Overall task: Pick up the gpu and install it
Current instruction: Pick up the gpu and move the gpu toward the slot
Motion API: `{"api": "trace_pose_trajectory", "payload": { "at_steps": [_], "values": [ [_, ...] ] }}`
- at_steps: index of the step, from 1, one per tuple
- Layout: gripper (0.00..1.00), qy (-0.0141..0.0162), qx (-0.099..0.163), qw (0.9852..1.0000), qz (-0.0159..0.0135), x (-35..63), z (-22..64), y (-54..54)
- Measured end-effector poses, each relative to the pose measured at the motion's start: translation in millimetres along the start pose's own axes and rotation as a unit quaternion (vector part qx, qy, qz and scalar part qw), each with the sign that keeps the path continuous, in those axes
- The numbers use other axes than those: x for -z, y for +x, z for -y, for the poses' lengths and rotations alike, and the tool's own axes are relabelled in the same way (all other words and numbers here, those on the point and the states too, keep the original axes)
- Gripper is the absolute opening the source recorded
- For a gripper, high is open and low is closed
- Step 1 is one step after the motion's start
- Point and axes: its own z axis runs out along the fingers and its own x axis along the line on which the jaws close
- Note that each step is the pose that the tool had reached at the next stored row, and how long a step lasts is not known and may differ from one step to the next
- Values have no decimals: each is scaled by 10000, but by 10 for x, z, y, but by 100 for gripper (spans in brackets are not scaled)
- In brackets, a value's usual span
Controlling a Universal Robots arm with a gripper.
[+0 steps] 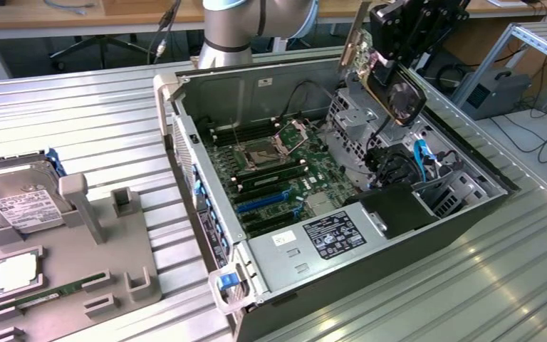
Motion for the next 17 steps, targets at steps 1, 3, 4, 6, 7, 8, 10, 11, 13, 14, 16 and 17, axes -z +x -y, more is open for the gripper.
{"api": "trace_pose_trajectory", "payload": {
  "at_steps": [1,3,4,6,7,8,10,11,13,14,16,17],
  "values": [
    [27,1,0,10000,0,0,0,0],
    [27,0,0,10000,0,-12,0,0],
    [27,0,0,10000,0,-30,2,1],
    [27,0,0,10000,0,-95,4,2],
    [27,0,0,10000,0,-118,6,3],
    [27,0,0,10000,0,-134,6,3],
    [27,1,0,10000,0,-150,6,2],
    [27,1,0,10000,0,-154,6,0],
    [27,1,0,10000,0,-158,5,-10],
    [27,1,0,10000,0,-161,5,-26],
    [27,0,0,10000,0,-167,2,-82],
    [27,0,0,10000,0,-170,-1,-114]
  ]
}}
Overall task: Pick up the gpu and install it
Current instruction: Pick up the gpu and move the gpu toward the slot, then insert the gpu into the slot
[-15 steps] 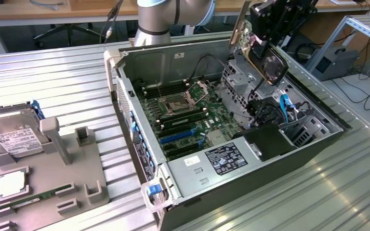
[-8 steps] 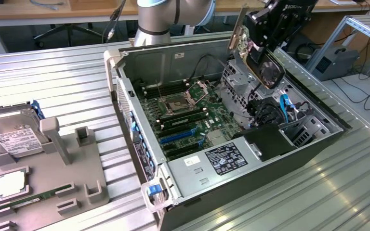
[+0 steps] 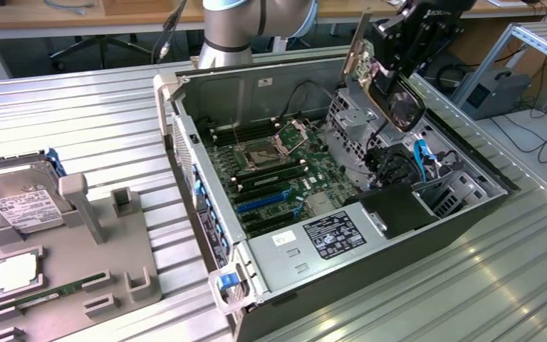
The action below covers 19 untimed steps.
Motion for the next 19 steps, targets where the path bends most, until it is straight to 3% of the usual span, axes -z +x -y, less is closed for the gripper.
{"api": "trace_pose_trajectory", "payload": {
  "at_steps": [6,19],
  "values": [
    [27,1,0,10000,0,-87,0,-56],
    [27,0,0,10000,0,-91,0,-56]
  ]
}}
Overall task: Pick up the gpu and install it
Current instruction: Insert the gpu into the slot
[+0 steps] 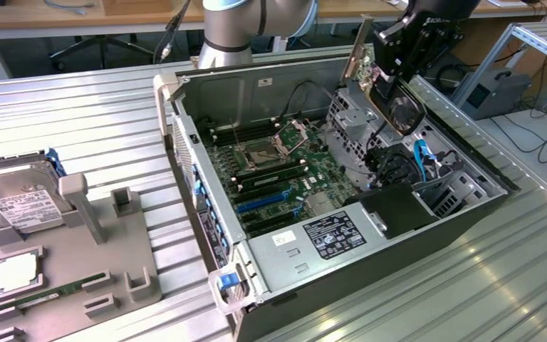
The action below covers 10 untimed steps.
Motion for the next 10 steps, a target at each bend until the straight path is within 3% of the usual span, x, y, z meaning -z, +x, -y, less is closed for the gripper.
{"api": "trace_pose_trajectory", "payload": {
  "at_steps": [5,8,10],
  "values": [
    [27,-2,85,10000,-4,0,0,0],
    [27,-10,386,9993,-18,0,0,0],
    [27,-18,726,9974,-33,0,0,0]
  ]
}}
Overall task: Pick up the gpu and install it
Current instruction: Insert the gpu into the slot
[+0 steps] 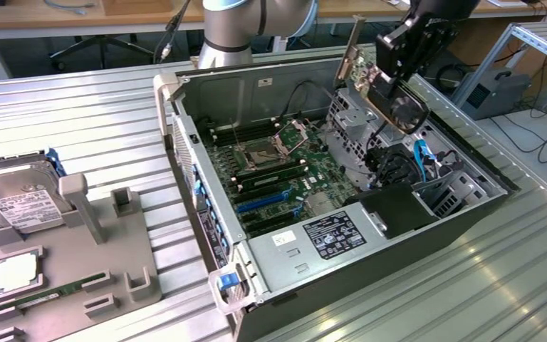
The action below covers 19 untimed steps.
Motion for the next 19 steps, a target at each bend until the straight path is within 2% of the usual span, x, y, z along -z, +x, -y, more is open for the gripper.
{"api": "trace_pose_trajectory", "payload": {
  "at_steps": [3,5,6,8,12,15,16,17,19],
  "values": [
    [27,-12,474,9989,-22,0,0,0],
    [27,-16,648,9979,-30,0,0,0],
    [27,-20,809,9967,-37,0,0,0],
    [27,-23,943,9955,-43,0,0,1],
    [27,-32,1298,9915,-59,0,-1,1],
    [27,-35,1451,9894,-66,0,-1,1],
    [27,-37,1516,9884,-69,0,-1,1],
    [27,-39,1618,9868,-74,0,-1,1],
    [27,-42,1732,9848,-79,0,-1,1]
  ]
}}
